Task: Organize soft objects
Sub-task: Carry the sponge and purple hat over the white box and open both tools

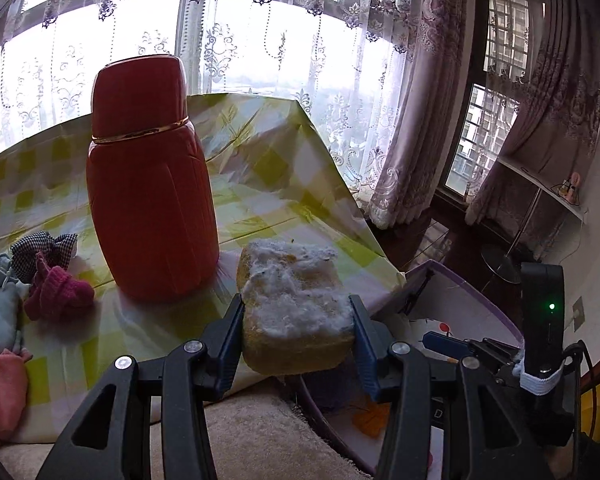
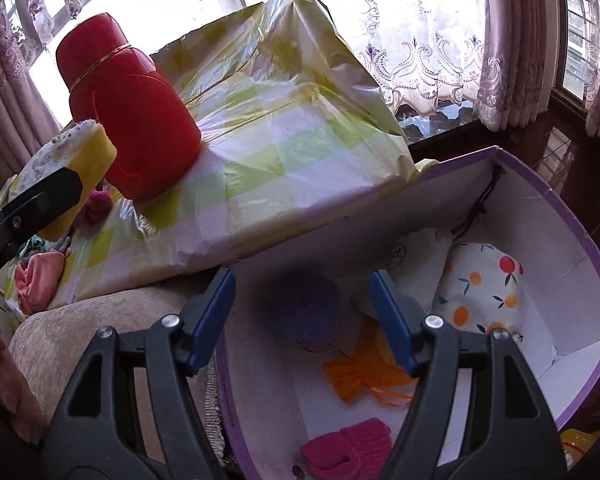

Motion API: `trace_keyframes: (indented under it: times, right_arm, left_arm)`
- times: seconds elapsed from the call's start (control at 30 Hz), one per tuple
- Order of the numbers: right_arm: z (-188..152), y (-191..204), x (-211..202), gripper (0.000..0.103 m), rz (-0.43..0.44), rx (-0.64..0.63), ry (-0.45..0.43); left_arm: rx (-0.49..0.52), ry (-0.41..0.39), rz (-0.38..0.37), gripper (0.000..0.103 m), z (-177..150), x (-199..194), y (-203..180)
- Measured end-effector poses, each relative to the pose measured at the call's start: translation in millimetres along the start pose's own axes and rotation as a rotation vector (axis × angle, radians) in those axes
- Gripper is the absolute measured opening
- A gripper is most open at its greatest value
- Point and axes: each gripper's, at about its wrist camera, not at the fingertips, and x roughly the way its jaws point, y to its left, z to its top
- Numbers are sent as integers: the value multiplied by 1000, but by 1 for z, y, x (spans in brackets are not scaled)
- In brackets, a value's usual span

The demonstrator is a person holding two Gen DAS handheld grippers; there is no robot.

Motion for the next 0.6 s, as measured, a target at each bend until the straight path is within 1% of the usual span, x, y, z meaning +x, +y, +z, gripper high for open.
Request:
trace_keyframes:
  times: [0.17, 0.37, 0.43, 0.47, 0.53, 0.57, 0.6]
  right_arm:
    - [6, -23, -10, 73, -74, 74, -36]
    - [10, -42, -19, 73, -119, 124, -66]
    - [11, -46, -22, 74, -130, 139, -80]
    - [12, -46, -23, 75, -137, 141, -85]
    - [13, -48, -26, 76, -147, 146, -95]
    - [14, -48, -26, 77, -149, 147, -95]
    - [14, -49, -27, 77, -152, 147, -95]
  left_arm:
    - [24, 29, -30, 50, -1, 10, -11]
    - [74, 36, -65, 51, 2, 18, -30]
    - [98, 45, -93, 52, 4, 24, -38]
    - [111, 54, -118, 54, 5, 30, -42]
    - [130, 88, -150, 64, 6, 40, -49]
    - [129, 102, -144, 71, 5, 45, -49]
    - [120, 111, -134, 73, 5, 48, -48]
